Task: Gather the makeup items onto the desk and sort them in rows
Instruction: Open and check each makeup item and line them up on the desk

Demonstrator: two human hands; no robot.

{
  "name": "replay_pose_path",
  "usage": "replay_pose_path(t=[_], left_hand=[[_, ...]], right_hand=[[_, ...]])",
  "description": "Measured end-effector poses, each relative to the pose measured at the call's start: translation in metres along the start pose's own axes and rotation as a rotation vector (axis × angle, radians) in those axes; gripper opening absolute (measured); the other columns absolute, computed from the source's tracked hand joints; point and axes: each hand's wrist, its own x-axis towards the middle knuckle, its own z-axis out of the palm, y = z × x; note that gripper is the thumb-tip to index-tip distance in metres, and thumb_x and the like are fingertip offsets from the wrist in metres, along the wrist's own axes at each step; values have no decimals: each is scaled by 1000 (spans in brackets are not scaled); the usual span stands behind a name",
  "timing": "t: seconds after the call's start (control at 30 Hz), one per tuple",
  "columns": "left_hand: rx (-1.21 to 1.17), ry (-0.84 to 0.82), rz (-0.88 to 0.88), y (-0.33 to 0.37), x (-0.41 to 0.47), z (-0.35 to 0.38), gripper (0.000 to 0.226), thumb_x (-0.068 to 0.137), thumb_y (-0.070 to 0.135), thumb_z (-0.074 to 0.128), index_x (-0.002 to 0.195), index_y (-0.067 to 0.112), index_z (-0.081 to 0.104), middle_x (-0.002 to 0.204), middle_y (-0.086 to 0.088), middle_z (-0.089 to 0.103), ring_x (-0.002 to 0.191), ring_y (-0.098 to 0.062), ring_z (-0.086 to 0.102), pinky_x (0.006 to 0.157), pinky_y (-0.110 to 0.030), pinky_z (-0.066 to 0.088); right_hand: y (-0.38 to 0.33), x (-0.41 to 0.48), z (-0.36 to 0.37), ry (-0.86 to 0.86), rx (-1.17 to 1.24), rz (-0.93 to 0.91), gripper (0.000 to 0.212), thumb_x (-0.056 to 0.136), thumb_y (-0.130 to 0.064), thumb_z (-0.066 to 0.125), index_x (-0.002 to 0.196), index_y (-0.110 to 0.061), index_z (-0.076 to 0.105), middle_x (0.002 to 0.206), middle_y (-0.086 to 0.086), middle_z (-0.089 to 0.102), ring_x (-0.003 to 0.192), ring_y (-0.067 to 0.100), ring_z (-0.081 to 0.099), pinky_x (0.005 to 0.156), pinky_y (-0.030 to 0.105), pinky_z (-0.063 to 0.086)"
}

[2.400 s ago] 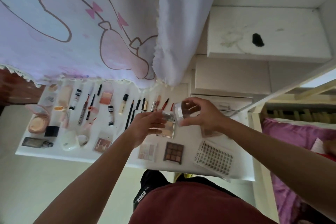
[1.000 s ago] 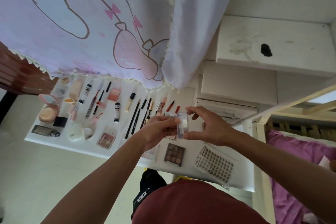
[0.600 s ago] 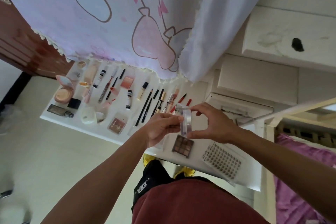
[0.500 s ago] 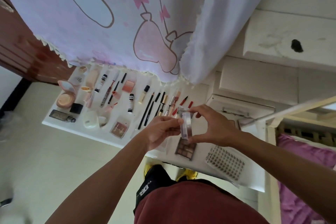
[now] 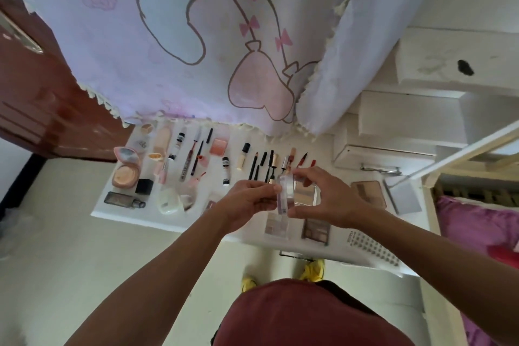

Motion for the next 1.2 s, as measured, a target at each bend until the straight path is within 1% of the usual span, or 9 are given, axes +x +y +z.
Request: replay_pose_path(t=[0.17, 0.3, 0.4, 0.53, 0.7, 0.83, 0.97, 1.03, 1.2], left_hand=[[34, -35, -18, 2, -10, -9, 56, 72, 30, 78, 104, -14, 64, 112, -37, 61, 113, -55, 52, 106, -54, 41], [46, -71, -33, 3, -13, -11, 43, 77, 24, 74, 101, -11, 66, 101, -28, 65, 99, -39, 59, 102, -48, 44], [59, -93, -27, 3, -14, -10, 44, 79, 22, 73, 103, -14, 64, 98, -26, 64, 96, -36, 57, 101, -48, 45], [57, -118, -42, 2, -14, -8, 36, 77, 22, 71, 95, -8, 67, 91, -21, 66, 93, -35, 58, 93, -42, 49], [69, -158, -52, -1, -9, -4, 39, 79, 24, 70, 100, -9, 67, 95, -21, 66, 92, -31, 60, 92, -39, 49], [83, -187, -61, -3, -4, 0, 42, 80, 26, 72, 102, -9, 66, 100, -23, 66, 93, -31, 61, 96, -43, 48], [75, -202, -65, -1, 3, 7, 47, 81, 26, 70, 106, -12, 65, 101, -23, 67, 92, -29, 63, 93, -40, 49], [90, -219, -60, 0, 6, 12, 42, 81, 27, 70, 104, -9, 67, 101, -22, 67, 92, -30, 62, 95, -42, 47], [70, -199, -77, -3, 15, 18, 47, 80, 27, 71, 106, -11, 64, 100, -22, 66, 94, -31, 61, 95, -43, 47]], right_hand=[[-15, -9, 14, 67, -54, -11, 88, 62, -56, 84, 136, -38, 41, 124, -23, 44, 110, 3, 48, 93, 32, 45], [-18, -18, 21, 84, 6, 41, 94, 65, -63, 80, 143, -35, 36, 137, -17, 43, 113, 3, 49, 96, 34, 45], [-20, -25, 23, 112, 12, 51, 91, 65, -62, 80, 141, -32, 42, 140, -13, 45, 113, 5, 50, 98, 37, 45], [-22, -31, 26, 139, -16, 57, 91, 63, -56, 83, 141, -35, 40, 127, -20, 46, 109, 1, 49, 91, 29, 44], [-21, -37, 25, 154, 104, 112, 90, 59, -71, 74, 136, -31, 48, 116, -21, 51, 104, -1, 51, 83, 25, 44], [-18, -40, 20, 157, 60, 92, 87, 63, -53, 85, 137, -31, 46, 122, -18, 51, 107, 3, 51, 93, 33, 46], [-12, -43, 14, 142, 103, 121, 93, 62, -67, 77, 142, -34, 42, 126, -16, 52, 108, 4, 50, 96, 37, 46], [-8, -43, 10, 148, 92, 134, 83, 64, -59, 82, 136, -32, 48, 123, -15, 53, 108, 5, 51, 96, 37, 46], [1, -45, 5, 144, 42, 97, 94, 62, -52, 85, 142, -37, 38, 130, -17, 48, 109, 2, 49, 94, 35, 46]])
